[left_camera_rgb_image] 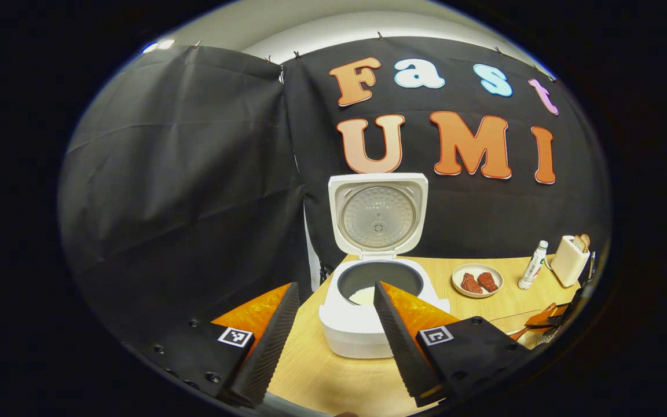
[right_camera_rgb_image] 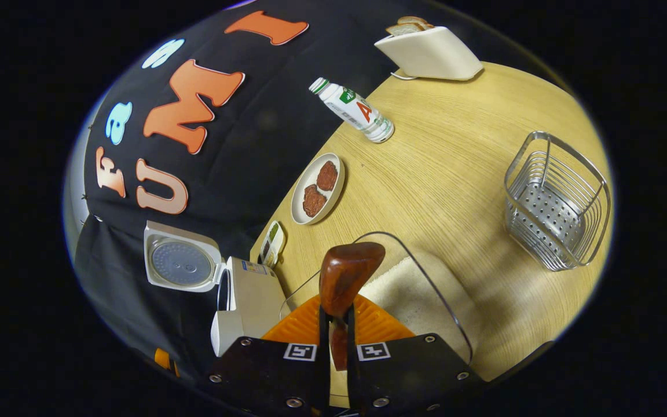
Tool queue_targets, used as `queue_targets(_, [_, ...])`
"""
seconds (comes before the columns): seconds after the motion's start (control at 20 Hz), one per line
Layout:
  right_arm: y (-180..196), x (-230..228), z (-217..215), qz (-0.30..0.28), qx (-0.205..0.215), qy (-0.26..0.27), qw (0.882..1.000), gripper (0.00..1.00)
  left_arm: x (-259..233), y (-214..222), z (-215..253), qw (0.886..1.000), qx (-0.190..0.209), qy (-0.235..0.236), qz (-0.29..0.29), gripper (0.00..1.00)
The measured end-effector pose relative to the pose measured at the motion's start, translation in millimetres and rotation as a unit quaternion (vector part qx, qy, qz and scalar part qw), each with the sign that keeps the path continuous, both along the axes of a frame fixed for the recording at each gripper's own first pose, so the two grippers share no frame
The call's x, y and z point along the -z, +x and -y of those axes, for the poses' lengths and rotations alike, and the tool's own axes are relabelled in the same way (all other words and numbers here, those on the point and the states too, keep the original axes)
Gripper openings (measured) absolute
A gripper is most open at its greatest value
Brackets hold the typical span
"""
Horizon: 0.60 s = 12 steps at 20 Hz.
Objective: Close the left gripper, press the button to open the rice cooker; take a wooden spoon from the chopstick holder with the right hand, scoop a spoonful of rice and pour it into the rice cooker, then put the wooden spoon back into the chopstick holder.
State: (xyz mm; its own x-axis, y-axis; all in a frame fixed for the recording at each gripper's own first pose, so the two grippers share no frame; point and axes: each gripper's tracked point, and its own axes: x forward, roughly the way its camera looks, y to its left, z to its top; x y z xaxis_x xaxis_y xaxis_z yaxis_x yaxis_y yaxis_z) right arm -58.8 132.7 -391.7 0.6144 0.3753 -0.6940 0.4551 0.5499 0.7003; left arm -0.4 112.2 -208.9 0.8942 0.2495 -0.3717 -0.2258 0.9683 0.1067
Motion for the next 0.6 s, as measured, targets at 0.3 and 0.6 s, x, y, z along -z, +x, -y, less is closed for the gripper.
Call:
queue_targets(0.3, [8, -10, 15, 0.013, 0.022, 0.058, 0.998, 0.11, -7, 7, 13, 1.0, 0.01, 0.008, 0.006, 0.89])
queue_targets(0.6, [21, -30, 33, 0.029, 0.062, 0.131, 0.989, 0.11, -9, 11, 21, 1.0, 0.013, 0.008, 0.009, 0.89])
